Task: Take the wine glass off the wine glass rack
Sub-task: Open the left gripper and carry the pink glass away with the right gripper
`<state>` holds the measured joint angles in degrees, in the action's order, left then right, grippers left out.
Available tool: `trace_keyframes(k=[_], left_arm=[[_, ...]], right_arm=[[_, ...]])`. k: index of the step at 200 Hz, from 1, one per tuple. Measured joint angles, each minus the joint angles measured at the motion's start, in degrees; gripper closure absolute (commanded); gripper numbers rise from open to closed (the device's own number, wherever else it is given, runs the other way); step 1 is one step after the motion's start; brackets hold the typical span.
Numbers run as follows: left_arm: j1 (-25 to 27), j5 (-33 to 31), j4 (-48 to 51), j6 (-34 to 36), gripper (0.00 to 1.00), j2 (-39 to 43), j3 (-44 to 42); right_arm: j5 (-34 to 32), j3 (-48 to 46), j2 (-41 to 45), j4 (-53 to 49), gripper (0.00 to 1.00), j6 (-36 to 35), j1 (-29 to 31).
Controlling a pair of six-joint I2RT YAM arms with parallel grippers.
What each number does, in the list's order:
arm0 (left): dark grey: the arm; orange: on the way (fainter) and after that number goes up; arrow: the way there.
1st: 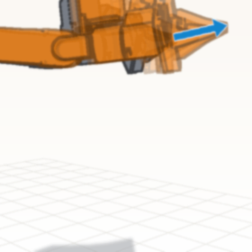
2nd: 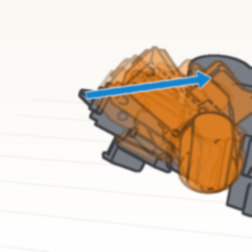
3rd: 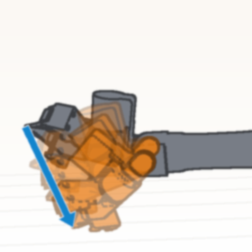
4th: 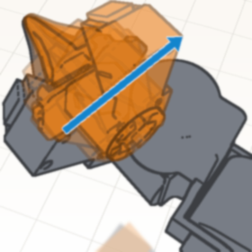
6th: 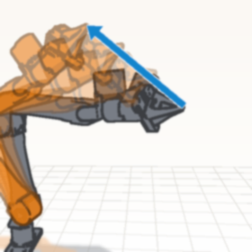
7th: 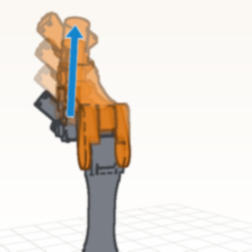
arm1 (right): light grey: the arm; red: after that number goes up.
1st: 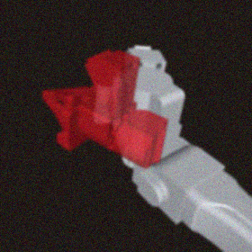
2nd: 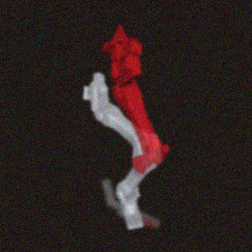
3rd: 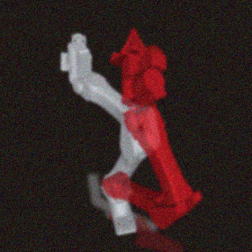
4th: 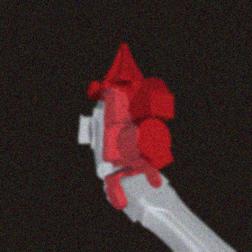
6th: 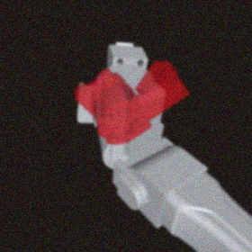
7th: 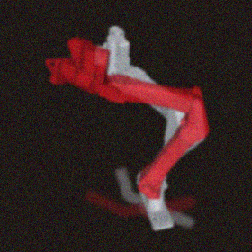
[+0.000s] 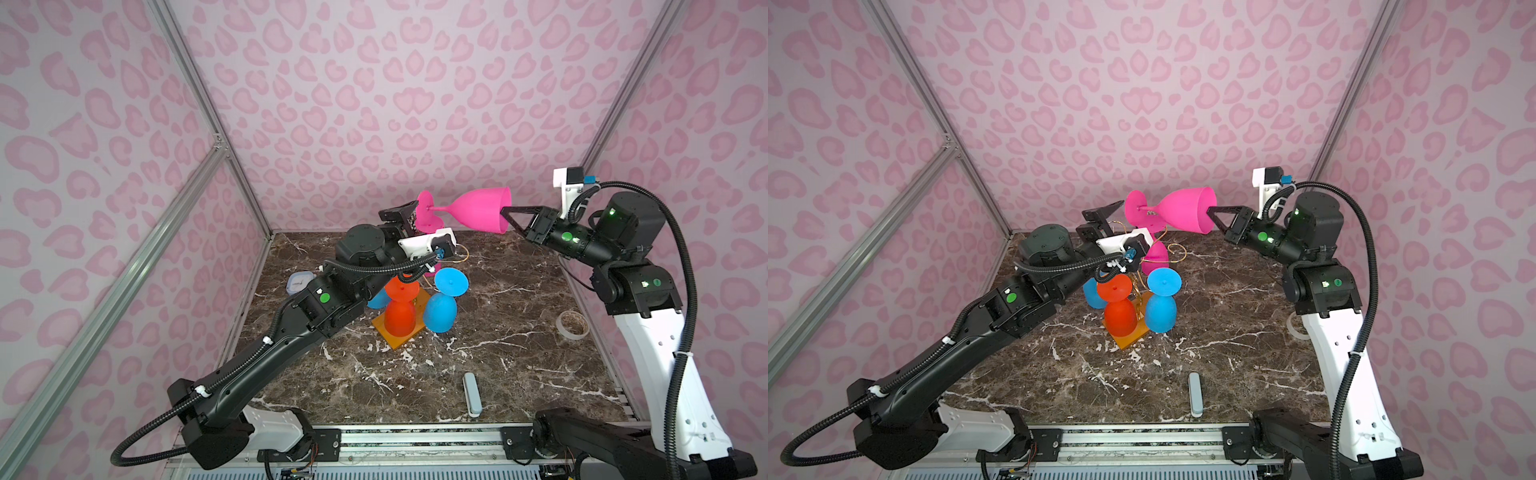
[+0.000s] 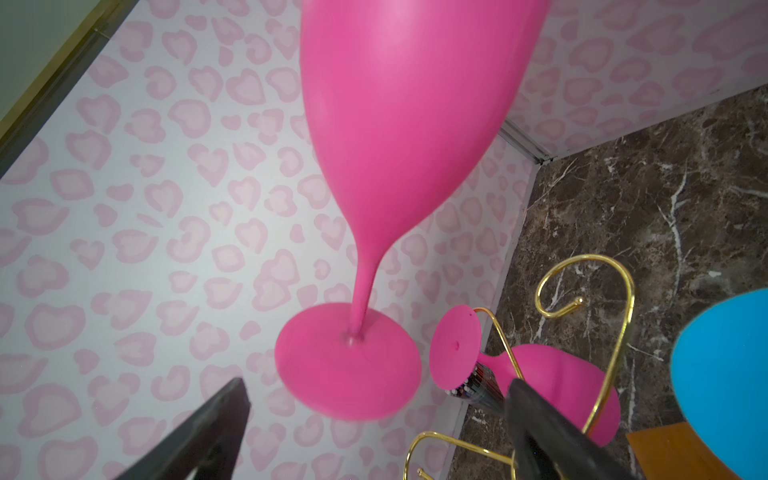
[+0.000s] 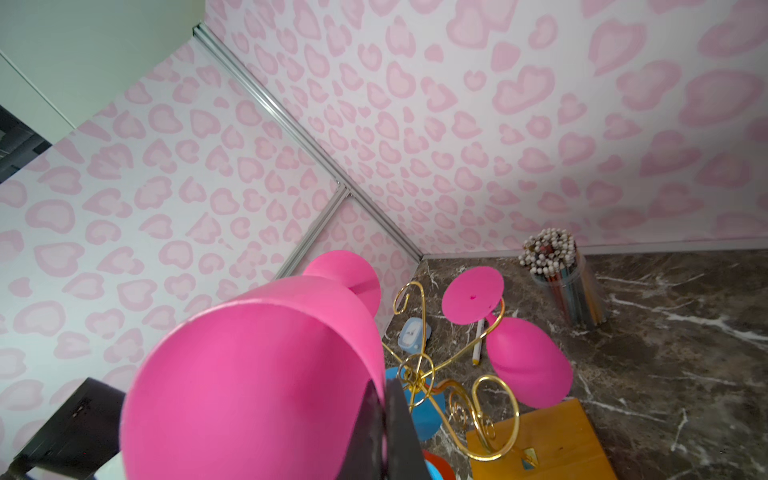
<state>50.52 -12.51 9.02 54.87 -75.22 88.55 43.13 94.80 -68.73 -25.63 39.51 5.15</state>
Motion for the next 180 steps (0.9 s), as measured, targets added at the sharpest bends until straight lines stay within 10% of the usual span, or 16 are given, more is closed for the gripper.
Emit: trace_keyframes(k=[64,180], left_arm=[[0.0,1.0,-0.3,-8.3,0.03,6.6,-4.4],[0.0,-1.9,-0.8,-17.1,0.03,13.5,-10.8]], right_arm=[[-12.6,2.4,-0.7,-4.0,1.00,-6.5,-12.4],[-29.5,-1.8,-4.8,-25.0,1.00,-25.4,-10.7]])
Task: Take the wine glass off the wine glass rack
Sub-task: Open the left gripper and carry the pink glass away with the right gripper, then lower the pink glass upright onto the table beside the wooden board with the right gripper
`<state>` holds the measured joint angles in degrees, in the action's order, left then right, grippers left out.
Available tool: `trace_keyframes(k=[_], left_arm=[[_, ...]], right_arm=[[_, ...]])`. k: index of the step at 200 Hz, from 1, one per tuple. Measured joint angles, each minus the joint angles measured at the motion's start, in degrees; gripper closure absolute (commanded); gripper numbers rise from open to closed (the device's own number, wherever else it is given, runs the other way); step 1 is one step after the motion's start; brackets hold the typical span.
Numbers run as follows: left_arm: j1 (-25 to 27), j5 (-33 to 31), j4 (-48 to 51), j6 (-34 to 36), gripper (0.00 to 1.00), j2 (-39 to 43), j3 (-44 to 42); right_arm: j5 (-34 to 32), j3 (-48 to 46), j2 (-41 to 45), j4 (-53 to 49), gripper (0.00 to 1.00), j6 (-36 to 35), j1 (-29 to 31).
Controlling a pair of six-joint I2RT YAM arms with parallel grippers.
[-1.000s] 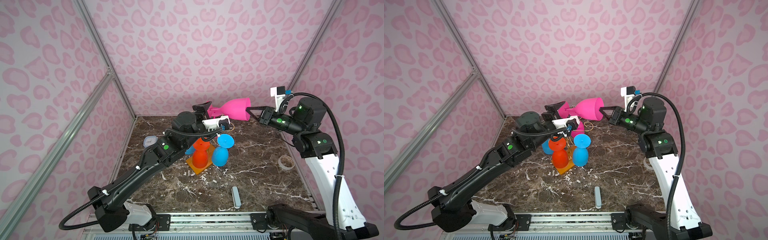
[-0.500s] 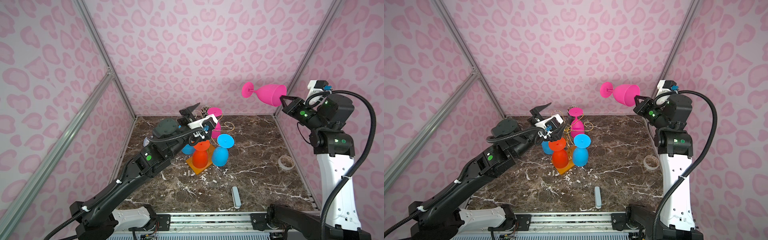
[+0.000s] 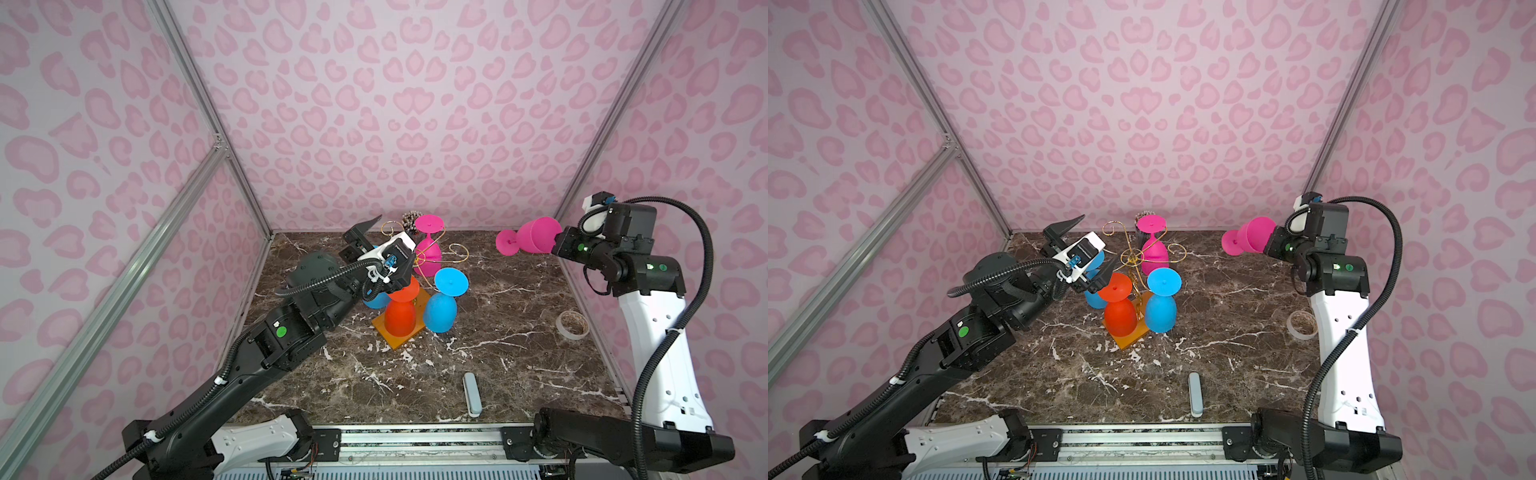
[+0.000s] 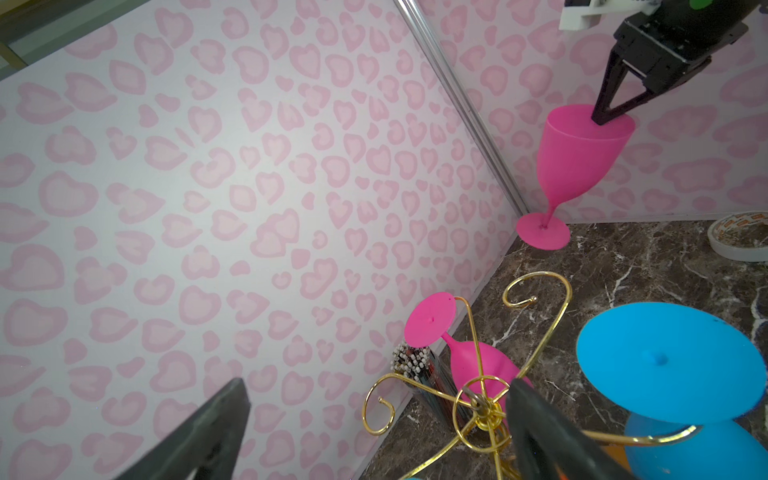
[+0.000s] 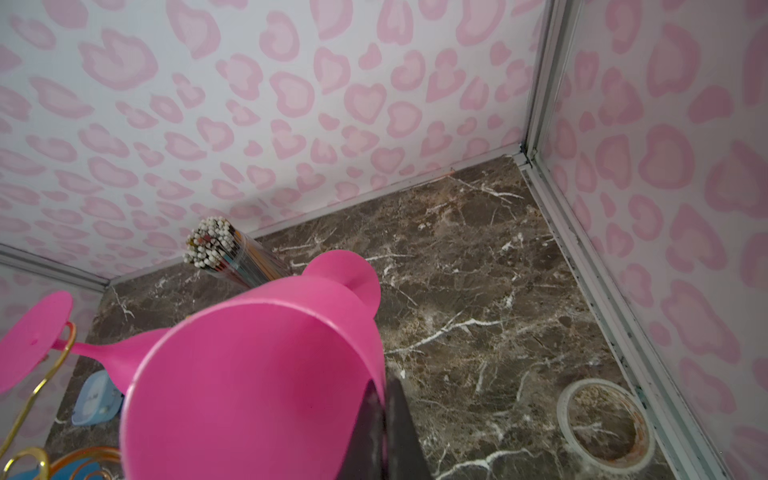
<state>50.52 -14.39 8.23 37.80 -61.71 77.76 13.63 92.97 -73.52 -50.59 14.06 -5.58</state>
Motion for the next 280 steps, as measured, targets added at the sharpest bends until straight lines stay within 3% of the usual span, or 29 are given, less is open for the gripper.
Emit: trace_keyframes(k=[117,212,280], left_arm=[[-0.1,-1.4,-0.5,-1.9,0.03,2.2,-2.3],[-0.1,-4.3,0.1,-4.8,0.03,7.1,-5.3],[-0.1,-6.7,1.5,-6.7,0.03,10.3,-7.5]], right_arm=[[-4.3,-0.7,-7.1,-6.8,1.00,-4.9,10.8],[-4.0,-0.9,-12.4,-9.6,1.00,-8.1,13.8],[-8.9,0.3,-18.7,-10.7,1.00,-8.9,19.1]])
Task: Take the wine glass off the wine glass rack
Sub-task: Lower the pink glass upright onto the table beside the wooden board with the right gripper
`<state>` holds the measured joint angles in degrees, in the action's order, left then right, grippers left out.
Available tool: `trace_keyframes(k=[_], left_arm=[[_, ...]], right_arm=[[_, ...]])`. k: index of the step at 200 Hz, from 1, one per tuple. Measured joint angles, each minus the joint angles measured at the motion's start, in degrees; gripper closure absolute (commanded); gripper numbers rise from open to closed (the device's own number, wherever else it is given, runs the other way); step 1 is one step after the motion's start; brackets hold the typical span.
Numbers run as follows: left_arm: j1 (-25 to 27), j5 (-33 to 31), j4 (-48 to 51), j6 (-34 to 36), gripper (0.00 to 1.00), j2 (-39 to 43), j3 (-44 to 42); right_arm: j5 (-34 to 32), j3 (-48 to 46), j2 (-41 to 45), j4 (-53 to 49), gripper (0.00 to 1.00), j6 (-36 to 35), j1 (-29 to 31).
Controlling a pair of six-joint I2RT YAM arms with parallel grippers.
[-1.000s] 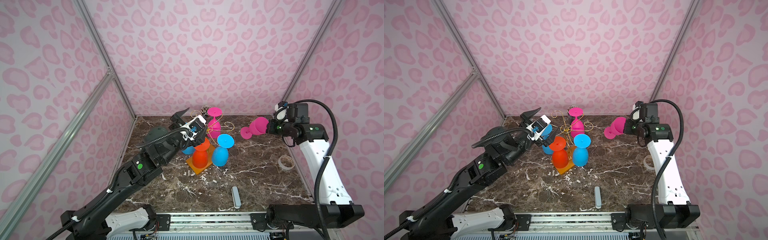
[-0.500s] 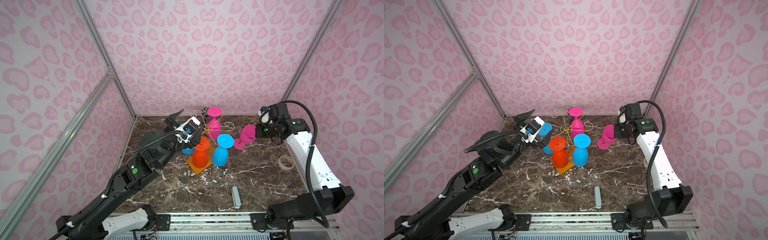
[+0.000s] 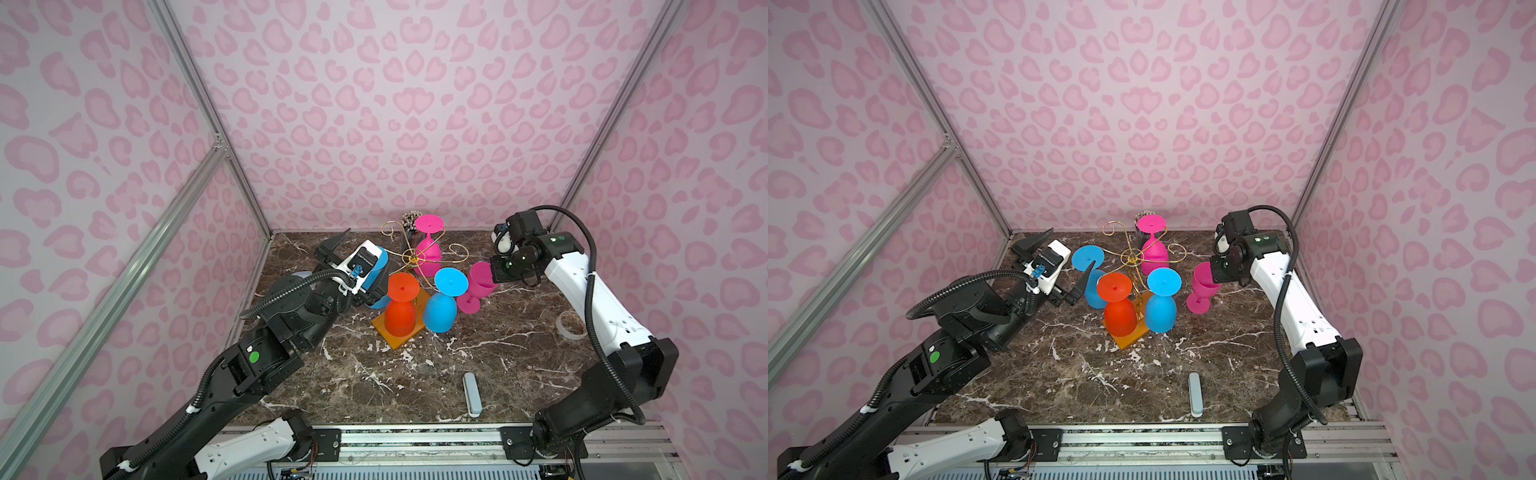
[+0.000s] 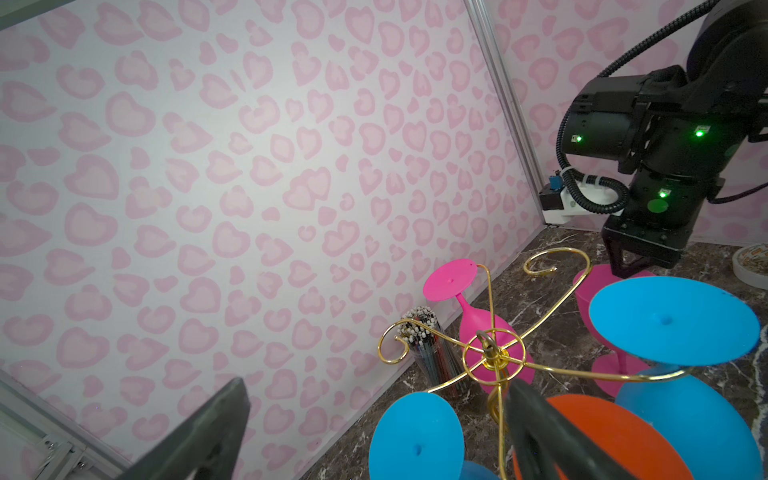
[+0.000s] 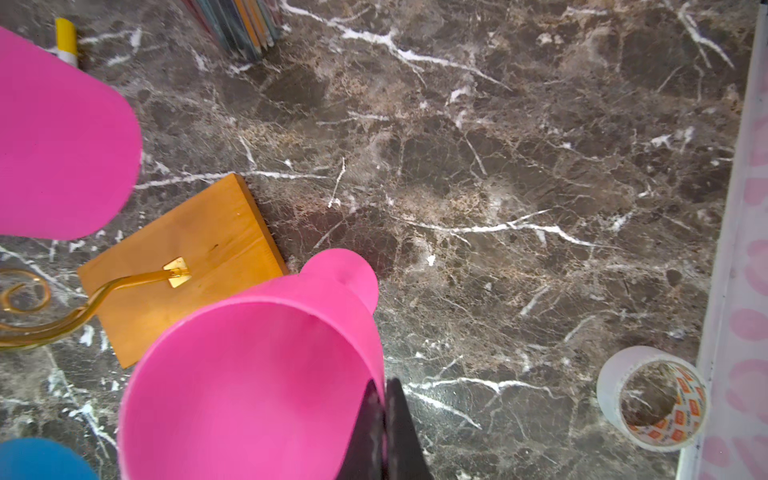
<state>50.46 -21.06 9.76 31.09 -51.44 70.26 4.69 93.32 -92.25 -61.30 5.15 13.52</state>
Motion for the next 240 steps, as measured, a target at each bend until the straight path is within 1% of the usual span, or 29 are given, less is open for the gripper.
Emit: trace_keyframes(k=[47,85,163,240], left_arm=[[0.0,-0.5,1.0,-1.6,0.03,1.0,-1.0],[-0.1,-1.1,1.3,-2.6,0.03,1.2,-1.3],[-0.1,-1.2,2.4,-3.7,0.03,1.2,-1.4],[-0.1,-1.2,2.4,-4.5,0.03,1.2,-1.4]], right_arm=[[-3.1,4.4,-5.5,-1.4,1.00,-0.2,2.1],[-4.4,4.7,-8.0,-1.6,1.00,-0.2,2.5],[-4.9,2.6,-9.1,-0.7,1.00,0.1,2.5],[-5.1,0.4,-8.5,1.2,1.00,0.5,2.5]])
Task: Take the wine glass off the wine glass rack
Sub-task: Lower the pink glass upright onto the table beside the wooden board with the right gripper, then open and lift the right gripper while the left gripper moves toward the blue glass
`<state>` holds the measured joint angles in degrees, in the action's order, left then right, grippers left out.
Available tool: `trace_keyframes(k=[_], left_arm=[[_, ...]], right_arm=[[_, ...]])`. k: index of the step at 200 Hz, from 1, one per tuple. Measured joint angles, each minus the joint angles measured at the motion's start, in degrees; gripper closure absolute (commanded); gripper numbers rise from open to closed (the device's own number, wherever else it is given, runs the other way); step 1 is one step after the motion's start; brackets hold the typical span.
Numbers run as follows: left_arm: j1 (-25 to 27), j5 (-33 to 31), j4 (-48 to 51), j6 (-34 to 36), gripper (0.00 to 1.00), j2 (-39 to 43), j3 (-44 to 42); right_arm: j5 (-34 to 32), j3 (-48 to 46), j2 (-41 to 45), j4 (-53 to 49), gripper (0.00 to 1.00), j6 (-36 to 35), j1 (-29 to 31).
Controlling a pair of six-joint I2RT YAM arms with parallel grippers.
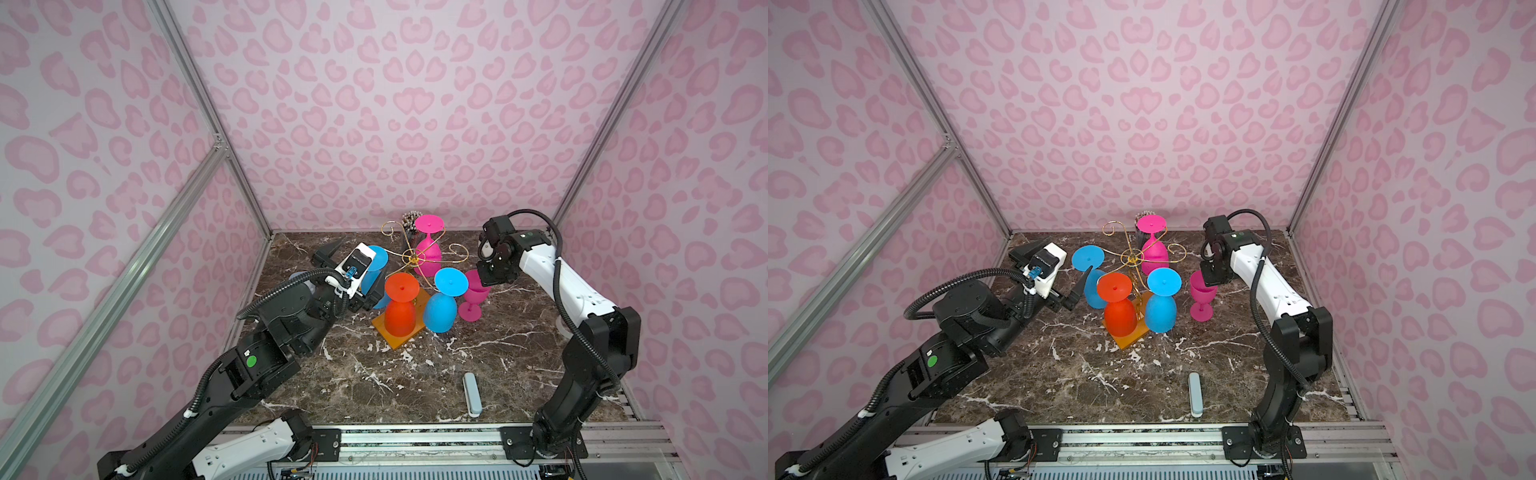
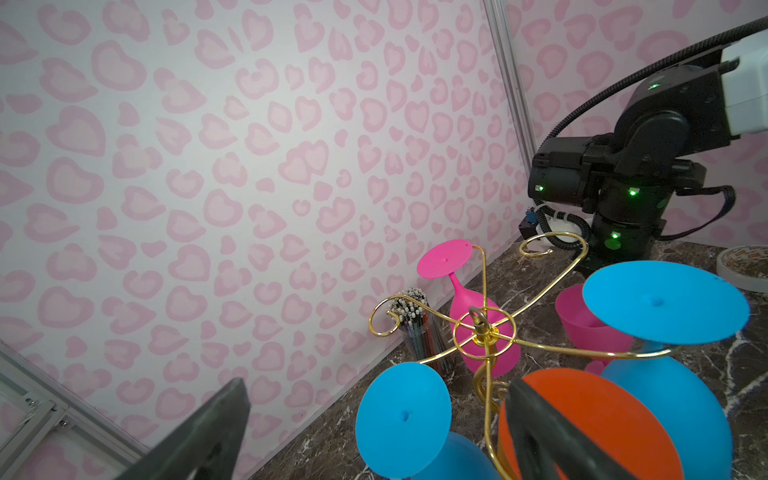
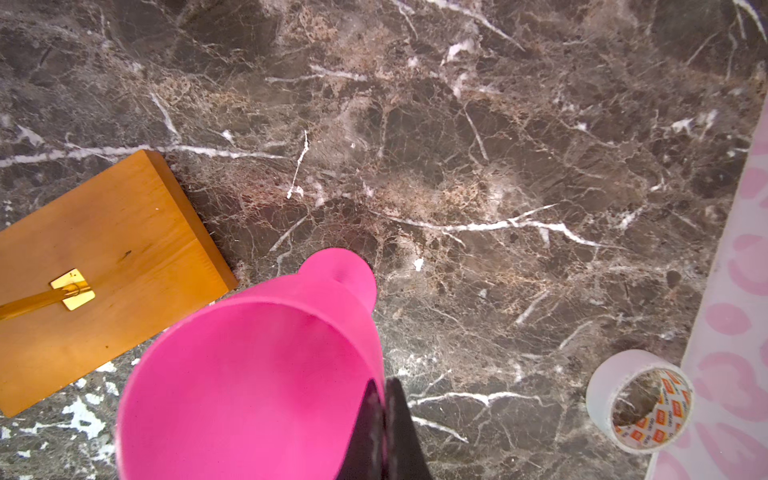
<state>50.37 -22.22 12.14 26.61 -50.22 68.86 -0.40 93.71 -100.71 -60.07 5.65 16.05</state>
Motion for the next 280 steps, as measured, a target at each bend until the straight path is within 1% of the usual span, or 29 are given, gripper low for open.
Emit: trace_keyframes(k=[83,132,158,177,203,229,263,280], left_arm=[[0.0,0.4,0.2,-1.7,0.03,0.6,-0.5],[0.0,0.4,0.2,-2.6,0.03,0.4,-0.5],[0.0,0.4,0.2,-3.0,0.03,0.1,-0.6],[0.0,0.4,0.2,-3.5,0.03,0.1,-0.7],[0.0,0.3,0.2,-4.0,0.03,0.2,-1.0],[0.0,-0.3,0.2,-4.8,0.03,-0.2,-1.0],[-0.2,-1.7,1.6,-8.7,0.03,-0.6,-0.4],[-1.1,-2.7,2.5,-11.8,0.04,-0.5,0.6]], right_arm=[[-0.1,-1.3,0.7,0.8,1.00,0.8,0.0],[-0.1,-1.3,0.8,0.6,0.80,0.8,0.0],[-0.1,-1.3,1.2,0.6,0.72,0.8,0.0],[-0.1,-1.2,1.4,0.5,0.68,0.8,-0.1],[-0.1,-0.1,2.3,0.0,0.66,0.7,-0.3],[-0.2,1.6,5.2,-0.8,0.66,0.6,-1.3],[-1.1,2.8,10.3,-2.4,0.65,0.6,-3.0],[-1.0,1.2,14.0,-1.7,0.65,0.5,-3.5]])
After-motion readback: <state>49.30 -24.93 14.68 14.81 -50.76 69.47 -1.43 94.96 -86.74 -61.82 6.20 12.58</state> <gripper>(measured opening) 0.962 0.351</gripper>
